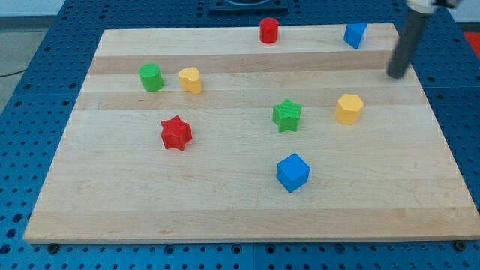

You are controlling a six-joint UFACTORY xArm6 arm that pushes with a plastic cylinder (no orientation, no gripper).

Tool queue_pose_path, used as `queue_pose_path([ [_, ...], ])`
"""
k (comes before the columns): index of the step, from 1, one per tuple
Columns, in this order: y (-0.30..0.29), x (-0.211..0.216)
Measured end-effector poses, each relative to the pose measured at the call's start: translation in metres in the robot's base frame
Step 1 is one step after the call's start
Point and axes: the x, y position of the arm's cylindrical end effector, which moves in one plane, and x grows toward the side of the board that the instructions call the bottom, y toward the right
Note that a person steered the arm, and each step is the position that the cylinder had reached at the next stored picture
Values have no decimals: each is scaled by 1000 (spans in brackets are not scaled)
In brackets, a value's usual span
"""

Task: Push the yellow hexagon below the blue triangle

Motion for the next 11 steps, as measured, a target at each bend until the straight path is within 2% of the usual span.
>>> queue_pose_path([
  [1, -4, 103],
  [2, -68, 165],
  [3, -124, 158],
  [4, -133, 120],
  [6, -127, 63],
  [8, -113, 24],
  [9, -107, 59],
  [10, -90, 54],
  [11, -85, 17],
])
